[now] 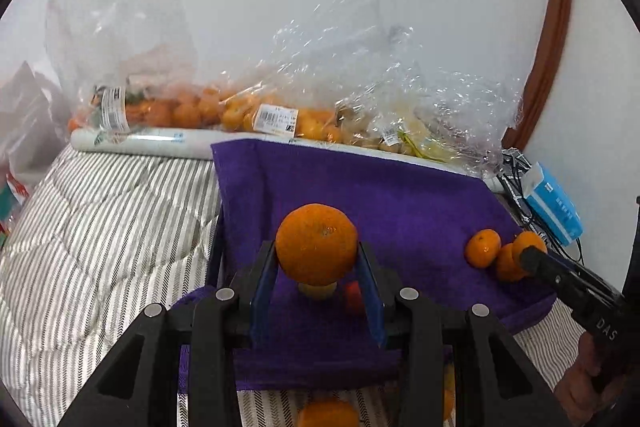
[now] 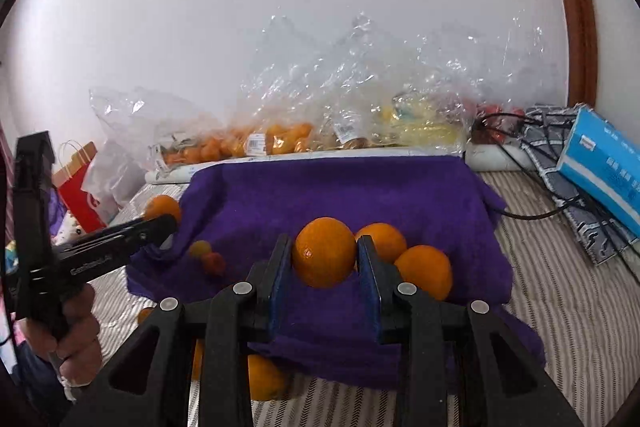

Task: Organize fruits
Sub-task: 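Lower the orange onto the towel and open the right tool while the left tool releases its orange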

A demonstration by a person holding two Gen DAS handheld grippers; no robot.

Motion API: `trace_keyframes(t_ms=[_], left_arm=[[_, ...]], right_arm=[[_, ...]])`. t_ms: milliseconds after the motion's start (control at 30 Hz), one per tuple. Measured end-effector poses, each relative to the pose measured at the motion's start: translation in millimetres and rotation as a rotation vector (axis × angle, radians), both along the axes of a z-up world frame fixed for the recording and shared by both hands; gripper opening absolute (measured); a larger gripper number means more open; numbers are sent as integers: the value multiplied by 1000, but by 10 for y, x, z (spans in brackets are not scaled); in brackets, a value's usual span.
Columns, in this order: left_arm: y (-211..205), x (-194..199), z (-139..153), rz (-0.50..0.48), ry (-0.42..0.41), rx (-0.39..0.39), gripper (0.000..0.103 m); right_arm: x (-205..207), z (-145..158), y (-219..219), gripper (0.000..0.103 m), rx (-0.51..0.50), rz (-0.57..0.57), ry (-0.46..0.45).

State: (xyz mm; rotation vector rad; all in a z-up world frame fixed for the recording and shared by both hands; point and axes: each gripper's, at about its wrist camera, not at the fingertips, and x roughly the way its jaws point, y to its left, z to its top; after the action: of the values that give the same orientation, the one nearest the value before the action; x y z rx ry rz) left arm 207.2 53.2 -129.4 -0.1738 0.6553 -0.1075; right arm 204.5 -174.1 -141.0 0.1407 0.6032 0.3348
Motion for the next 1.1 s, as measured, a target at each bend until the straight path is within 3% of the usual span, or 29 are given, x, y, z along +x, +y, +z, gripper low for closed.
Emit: trace_keyframes(t_ms=[533,1100], left_arm=[[-21,123,-181,-6,56,6,38],[-57,127,-197,-30,61,6,38]], right_arm=[[154,-269,105,33,-45,32,124],[177,-331,179,33,-95,36,152]])
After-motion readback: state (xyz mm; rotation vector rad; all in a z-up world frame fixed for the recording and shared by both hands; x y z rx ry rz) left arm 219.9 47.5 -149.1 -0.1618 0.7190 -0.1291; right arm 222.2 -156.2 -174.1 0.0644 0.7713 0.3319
